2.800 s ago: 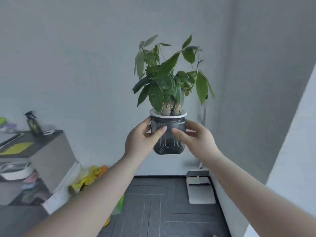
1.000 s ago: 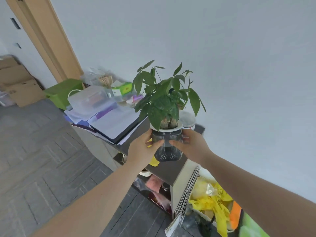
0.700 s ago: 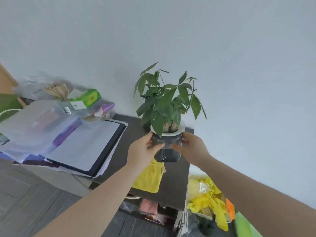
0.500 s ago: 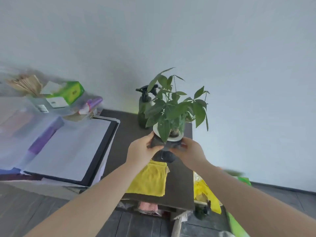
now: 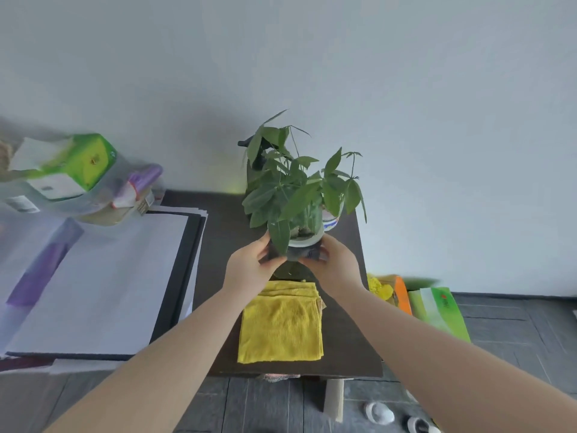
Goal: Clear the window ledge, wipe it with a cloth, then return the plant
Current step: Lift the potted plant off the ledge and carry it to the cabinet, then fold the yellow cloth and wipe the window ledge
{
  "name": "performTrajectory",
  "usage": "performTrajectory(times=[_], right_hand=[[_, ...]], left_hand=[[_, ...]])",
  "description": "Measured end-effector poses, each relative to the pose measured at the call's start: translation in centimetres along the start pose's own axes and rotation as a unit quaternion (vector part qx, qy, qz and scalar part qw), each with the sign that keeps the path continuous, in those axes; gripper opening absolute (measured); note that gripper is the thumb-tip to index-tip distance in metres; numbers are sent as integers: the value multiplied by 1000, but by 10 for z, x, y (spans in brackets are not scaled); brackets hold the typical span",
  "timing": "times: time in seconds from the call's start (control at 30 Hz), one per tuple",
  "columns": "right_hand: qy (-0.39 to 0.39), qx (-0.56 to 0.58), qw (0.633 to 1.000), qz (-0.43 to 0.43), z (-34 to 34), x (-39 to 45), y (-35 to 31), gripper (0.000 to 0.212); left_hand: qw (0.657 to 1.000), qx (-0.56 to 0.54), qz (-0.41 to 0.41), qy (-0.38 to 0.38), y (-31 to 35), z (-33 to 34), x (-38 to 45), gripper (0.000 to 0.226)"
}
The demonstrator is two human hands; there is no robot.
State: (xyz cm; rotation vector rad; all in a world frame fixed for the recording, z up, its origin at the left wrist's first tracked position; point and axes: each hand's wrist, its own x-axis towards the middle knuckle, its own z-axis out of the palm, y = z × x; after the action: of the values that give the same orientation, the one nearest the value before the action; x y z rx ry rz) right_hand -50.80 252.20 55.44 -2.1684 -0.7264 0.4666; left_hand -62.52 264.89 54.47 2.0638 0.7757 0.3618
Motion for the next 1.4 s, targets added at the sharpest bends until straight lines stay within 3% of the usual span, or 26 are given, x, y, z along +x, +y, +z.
performTrajectory(times=[0.2, 0.37, 0.57, 0.7, 0.8, 0.87, 1.03, 1.17, 1.3, 1.4], right_hand=[[15, 5, 999, -36, 22, 5, 5, 37], [-2, 6, 1000, 2, 25, -2, 15, 51], [-35, -50, 998, 5, 24, 1, 22, 30], [-49, -69, 996, -7, 22, 1, 19, 37], [-78, -113, 990, 17, 21, 1, 26, 37], [-109, -164, 980, 37, 21, 0, 37, 38], [-186, -249, 950, 41, 19, -3, 58, 64], [-207, -279, 937, 34, 19, -2, 59, 77], [-227, -318, 920, 16, 24, -5, 57, 75], [-229, -321, 919, 11, 29, -9, 57, 64]], left_hand=[[1000, -21, -15, 2, -17, -3, 2, 45], [1000, 5, -12, 16, -20, -1, -3, 34], [999, 43, -19, 25, -17, -4, -8, 12], [998, 48, -34, 16, -20, -9, -11, 27], [995, 55, -69, -35, -33, -8, -9, 44], [986, 118, -90, -74, -46, -7, -11, 50], [956, 221, -103, -165, -65, -7, -20, 65], [947, 254, -91, -172, -65, -4, -18, 74], [946, 265, -85, -168, -63, 0, -14, 83], [944, 256, -89, -187, -66, 5, -14, 71]])
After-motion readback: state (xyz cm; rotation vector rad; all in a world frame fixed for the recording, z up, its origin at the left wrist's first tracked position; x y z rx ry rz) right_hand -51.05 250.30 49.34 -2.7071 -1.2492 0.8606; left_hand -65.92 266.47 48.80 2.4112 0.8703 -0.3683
